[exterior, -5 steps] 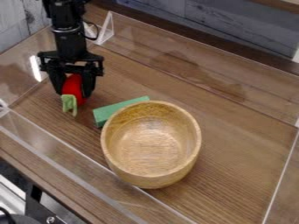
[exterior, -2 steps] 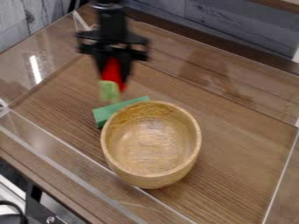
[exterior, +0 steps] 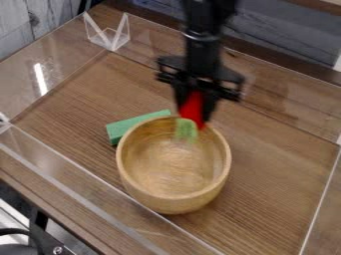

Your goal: Move the red object to the right side of the table

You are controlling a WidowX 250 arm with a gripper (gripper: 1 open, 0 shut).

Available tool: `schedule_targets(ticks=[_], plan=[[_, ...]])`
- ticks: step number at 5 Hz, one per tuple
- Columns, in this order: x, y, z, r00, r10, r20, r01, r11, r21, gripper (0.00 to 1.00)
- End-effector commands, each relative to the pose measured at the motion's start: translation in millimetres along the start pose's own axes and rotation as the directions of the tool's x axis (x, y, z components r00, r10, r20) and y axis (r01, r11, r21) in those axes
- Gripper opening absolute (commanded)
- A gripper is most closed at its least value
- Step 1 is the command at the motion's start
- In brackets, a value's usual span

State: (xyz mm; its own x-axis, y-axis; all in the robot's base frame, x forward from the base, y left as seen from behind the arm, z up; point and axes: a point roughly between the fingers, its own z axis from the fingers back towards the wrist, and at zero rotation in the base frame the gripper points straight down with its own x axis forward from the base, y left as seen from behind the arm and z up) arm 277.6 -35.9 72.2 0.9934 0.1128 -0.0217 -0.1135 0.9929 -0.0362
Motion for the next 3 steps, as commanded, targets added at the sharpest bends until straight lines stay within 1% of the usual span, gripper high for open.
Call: schedule_targets(ticks=[1, 2, 3], plan=[[-13.7, -35, -2.9, 0.999, 0.03, 0.009, -0.03, 0.999, -0.01, 0.0], [-29.1, -53, -6.5, 0.998, 0.06, 0.015, -0.06, 0.998, -0.01, 0.0], [-34.5, -58, -14.7, 0.999, 0.046, 0.028, -0.046, 0.999, -0.005, 0.0]])
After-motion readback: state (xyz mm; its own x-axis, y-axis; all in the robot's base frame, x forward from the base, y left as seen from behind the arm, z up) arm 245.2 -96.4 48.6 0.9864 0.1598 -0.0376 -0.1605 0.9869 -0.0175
